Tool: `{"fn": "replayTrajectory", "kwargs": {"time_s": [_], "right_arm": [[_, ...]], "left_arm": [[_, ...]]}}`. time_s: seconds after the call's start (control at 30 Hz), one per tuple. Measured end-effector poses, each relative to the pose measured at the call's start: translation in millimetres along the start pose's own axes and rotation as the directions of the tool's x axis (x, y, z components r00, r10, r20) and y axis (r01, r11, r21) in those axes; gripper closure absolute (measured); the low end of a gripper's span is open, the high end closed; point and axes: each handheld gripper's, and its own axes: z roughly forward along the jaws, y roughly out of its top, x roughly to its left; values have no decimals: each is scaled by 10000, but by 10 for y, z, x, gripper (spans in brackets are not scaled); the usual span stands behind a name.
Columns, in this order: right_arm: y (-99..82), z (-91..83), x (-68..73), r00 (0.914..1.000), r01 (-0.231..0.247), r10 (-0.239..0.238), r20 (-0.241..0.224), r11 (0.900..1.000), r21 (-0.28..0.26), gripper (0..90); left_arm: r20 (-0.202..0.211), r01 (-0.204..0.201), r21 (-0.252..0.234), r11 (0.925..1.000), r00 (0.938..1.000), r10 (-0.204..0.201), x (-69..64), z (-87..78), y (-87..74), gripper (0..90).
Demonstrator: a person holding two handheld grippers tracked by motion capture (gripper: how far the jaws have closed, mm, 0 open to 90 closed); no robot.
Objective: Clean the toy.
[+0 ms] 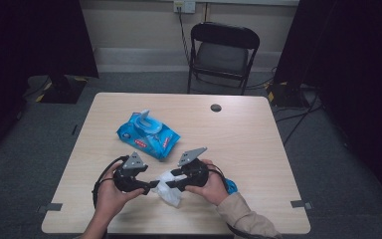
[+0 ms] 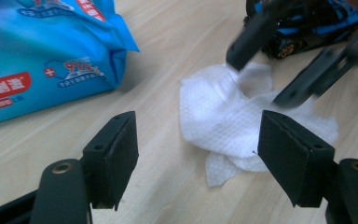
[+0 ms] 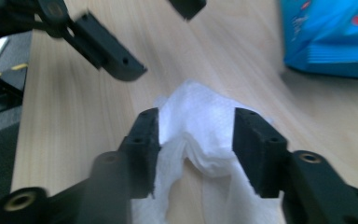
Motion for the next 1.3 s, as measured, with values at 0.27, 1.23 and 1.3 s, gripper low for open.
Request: {"fn": "replayTrajectory", "kwargs": {"time_s": [0.27, 1.23, 1.3], "right_arm": [[-203, -422, -122, 9938, -460, 533, 975, 9961, -756, 314], [-718, -393, -338, 9704, -1109, 901, 2240, 9904, 819, 208], [-715, -369, -351, 9709, -1086, 878, 2226, 9906, 831, 213]], "left_arm": [[597, -457, 247, 9986, 9972, 442, -96, 175, 71, 285], [787, -549, 510, 9972, 9956, 508, -95, 357, 81, 278], [800, -608, 549, 9966, 9952, 563, -98, 363, 79, 277]]}}
